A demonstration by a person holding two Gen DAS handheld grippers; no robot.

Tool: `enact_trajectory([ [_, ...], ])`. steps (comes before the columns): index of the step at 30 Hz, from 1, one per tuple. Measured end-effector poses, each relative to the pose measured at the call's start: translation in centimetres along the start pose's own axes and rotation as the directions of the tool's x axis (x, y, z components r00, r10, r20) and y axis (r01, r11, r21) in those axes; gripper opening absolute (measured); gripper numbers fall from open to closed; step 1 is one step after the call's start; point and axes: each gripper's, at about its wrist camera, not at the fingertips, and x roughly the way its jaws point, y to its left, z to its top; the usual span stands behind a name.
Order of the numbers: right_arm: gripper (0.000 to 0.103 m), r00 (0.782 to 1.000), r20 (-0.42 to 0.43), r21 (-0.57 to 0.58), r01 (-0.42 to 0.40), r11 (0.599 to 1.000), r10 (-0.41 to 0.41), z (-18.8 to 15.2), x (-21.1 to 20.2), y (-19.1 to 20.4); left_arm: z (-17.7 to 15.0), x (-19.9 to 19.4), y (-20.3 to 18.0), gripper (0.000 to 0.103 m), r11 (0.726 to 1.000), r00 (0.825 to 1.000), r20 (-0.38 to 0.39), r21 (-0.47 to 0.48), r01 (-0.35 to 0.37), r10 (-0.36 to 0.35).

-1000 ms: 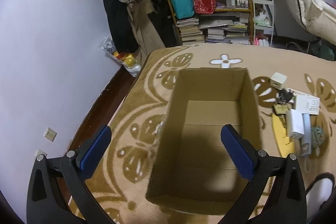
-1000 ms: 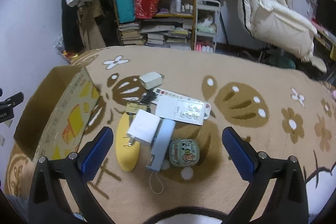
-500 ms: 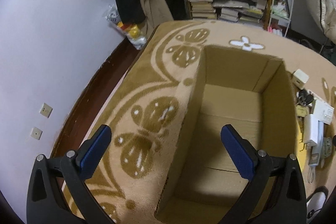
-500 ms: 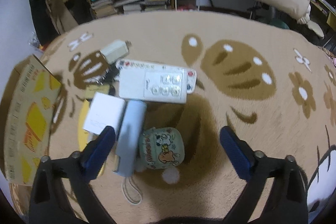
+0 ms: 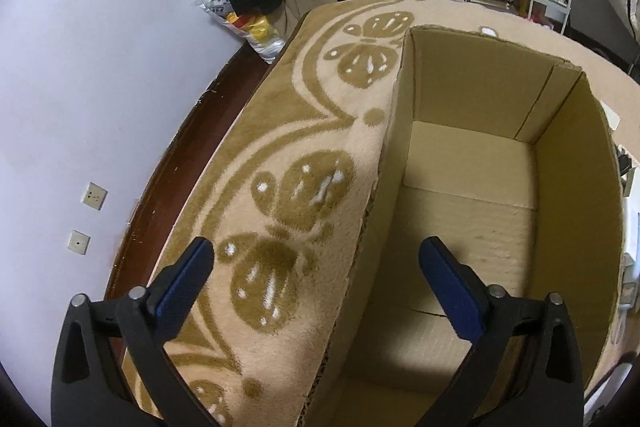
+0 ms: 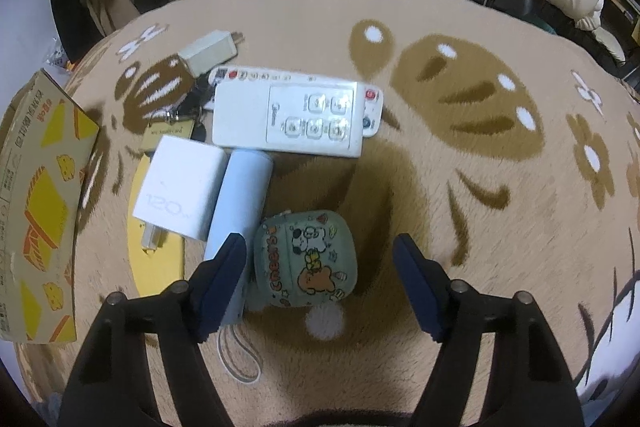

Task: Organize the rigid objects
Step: 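Lower the right gripper onto the green tin case and grasp it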

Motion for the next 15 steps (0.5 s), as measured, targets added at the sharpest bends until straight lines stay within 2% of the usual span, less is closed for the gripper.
enact_trajectory([
  [6, 0.079, 0.999, -0.047, -0.006, 0.014, 1.0, -0.015, -0.3, 1.3, 0.1, -0.2, 1.2, 0.0, 0.097, 0.999, 0.998, -0.024, 0.0, -0.05, 0.05],
  [11, 0.076, 0.998, -0.064, 0.009, 0.006, 1.0, -0.005, -0.6, 2.3, 0.0, -0.3, 1.4, 0.0, 0.095, 0.998, 0.998, -0.029, 0.001, -0.057, 0.057],
  [13, 0.061, 0.997, -0.071, -0.012, -0.017, 1.0, 0.016, -0.6, 2.4, 0.5, -0.5, 1.3, -0.1, 0.076, 0.999, 0.998, -0.036, 0.011, -0.041, 0.041],
  [14, 0.061, 0.997, -0.073, -0.028, -0.003, 1.0, 0.001, -0.6, 2.4, 0.8, -0.6, 1.5, -0.4, 0.073, 0.999, 0.998, -0.056, 0.023, -0.025, 0.027],
  [15, 0.061, 0.998, -0.066, -0.051, 0.012, 0.999, -0.015, -0.7, 2.4, 1.2, -0.8, 1.7, -0.6, 0.06, 0.999, 0.998, -0.066, 0.034, -0.013, 0.015],
])
